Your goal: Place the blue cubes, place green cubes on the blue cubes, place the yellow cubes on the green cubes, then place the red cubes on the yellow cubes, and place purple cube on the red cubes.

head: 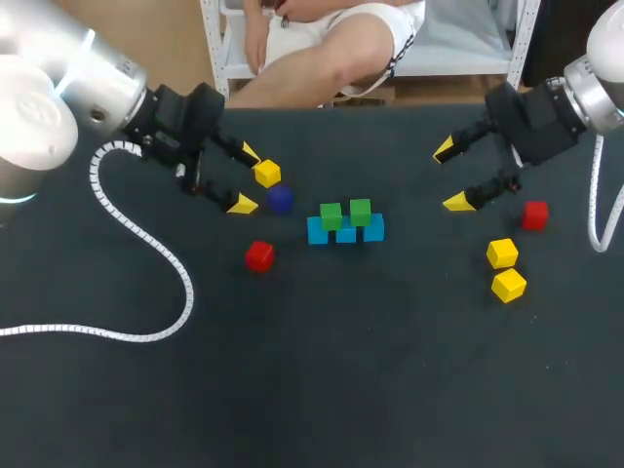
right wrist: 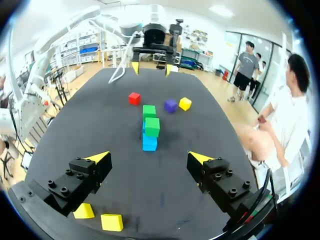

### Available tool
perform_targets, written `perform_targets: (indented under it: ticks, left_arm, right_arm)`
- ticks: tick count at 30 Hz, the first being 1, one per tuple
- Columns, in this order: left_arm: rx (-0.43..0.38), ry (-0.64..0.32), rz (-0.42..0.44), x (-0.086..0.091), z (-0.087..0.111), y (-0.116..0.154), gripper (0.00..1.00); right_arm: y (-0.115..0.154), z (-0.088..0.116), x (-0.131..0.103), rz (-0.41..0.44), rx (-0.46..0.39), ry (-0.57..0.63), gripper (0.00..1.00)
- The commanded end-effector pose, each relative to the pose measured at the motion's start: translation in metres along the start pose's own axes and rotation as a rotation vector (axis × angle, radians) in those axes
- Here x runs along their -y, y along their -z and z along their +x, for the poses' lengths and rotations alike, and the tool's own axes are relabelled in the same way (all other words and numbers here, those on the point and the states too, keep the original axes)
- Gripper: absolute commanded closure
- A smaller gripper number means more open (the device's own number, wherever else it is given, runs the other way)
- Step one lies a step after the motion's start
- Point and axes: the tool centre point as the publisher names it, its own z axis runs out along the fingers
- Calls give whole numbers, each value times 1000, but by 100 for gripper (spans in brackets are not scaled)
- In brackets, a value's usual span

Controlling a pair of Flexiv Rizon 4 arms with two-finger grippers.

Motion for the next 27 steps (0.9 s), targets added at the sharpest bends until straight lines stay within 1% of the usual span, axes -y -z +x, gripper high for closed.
perform_targets:
  ticks: [1,4,8,14,20,23,27]
  left_arm:
    - [-1,0,5,-2,0,0,0]
    - [-1,0,5,-2,0,0,0]
    - [-1,0,5,-2,0,0,0]
    - [-1,0,5,-2,0,0,0]
    - [-1,0,5,-2,0,0,0]
    - [-1,0,5,-2,0,0,0]
    - [-1,0,5,-2,0,0,0]
  right_arm:
    - [-2,-7,-7,6,-29,19,0]
    - [-2,-6,-14,3,-86,51,0]
    - [2,0,-25,-26,-140,79,0]
    - [22,16,-43,-48,-141,74,0]
    - [44,32,-63,-70,-160,96,0]
    - [53,44,-75,-83,-168,95,0]
    - [61,64,-91,-122,-165,78,0]
